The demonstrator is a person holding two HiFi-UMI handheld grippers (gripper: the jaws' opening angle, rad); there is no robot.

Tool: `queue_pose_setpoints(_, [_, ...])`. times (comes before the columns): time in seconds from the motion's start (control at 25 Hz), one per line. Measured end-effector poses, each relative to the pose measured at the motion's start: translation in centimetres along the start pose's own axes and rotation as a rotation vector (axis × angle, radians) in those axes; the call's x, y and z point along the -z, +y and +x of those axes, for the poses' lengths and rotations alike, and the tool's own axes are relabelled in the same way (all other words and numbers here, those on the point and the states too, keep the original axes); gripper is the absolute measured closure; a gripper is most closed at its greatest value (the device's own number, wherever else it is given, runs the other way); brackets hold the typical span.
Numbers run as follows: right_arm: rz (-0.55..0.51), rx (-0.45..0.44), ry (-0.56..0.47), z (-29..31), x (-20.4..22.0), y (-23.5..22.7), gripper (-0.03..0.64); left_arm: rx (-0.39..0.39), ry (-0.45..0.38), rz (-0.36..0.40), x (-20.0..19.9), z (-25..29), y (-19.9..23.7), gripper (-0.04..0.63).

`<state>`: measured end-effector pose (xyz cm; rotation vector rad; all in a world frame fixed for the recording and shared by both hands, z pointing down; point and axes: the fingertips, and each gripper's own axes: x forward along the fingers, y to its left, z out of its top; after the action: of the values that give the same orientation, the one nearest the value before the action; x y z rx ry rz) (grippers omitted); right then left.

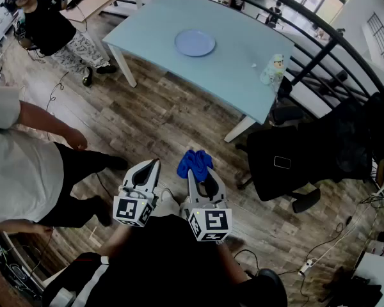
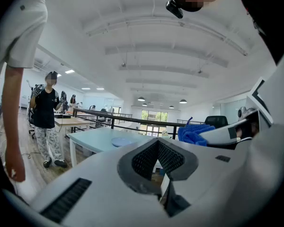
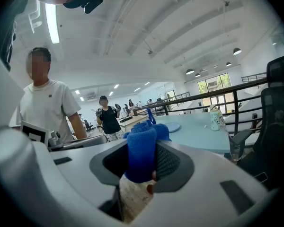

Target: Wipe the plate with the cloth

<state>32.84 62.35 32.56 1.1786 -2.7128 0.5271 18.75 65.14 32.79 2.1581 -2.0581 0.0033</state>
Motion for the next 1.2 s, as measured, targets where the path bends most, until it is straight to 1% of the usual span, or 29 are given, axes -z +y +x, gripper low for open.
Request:
queue_pose_setpoints(0.12, [-0.005,-0.012,-0.005,0.2,-0.1,0.9,0.497,0.005,-0.021,0.023,-1.1,0.0,0.4,0.595])
queue_pose_setpoints(0.44, [0.008,-0.003,-0.005,0.2,0.3,1.3,0.497,0.005,-0.004,0.007,-0.6,-0.7,0.5,0.595])
queue_pose_setpoints(0.68, [0.015,-0.013,-0.009,0.2,0.6,0.9,0.497,-0.018,-0.018,0.023,-0.6,-0.7,0.7,0.594])
queue_pose_setpoints(0.88, [0.013,-0.033,-0.028,-0.2,-0.3,0.2,0.497,-0.045,-0.032,0.035,-1.3,-0.8,-0.2,0.594])
queue_pose_setpoints(1.2, [-0.013,-0.068,-0.046,-0.5,-0.5,-0.5,0.497,-0.093,-0.071,0.041,-1.4,-1.3,-0.9,0.595])
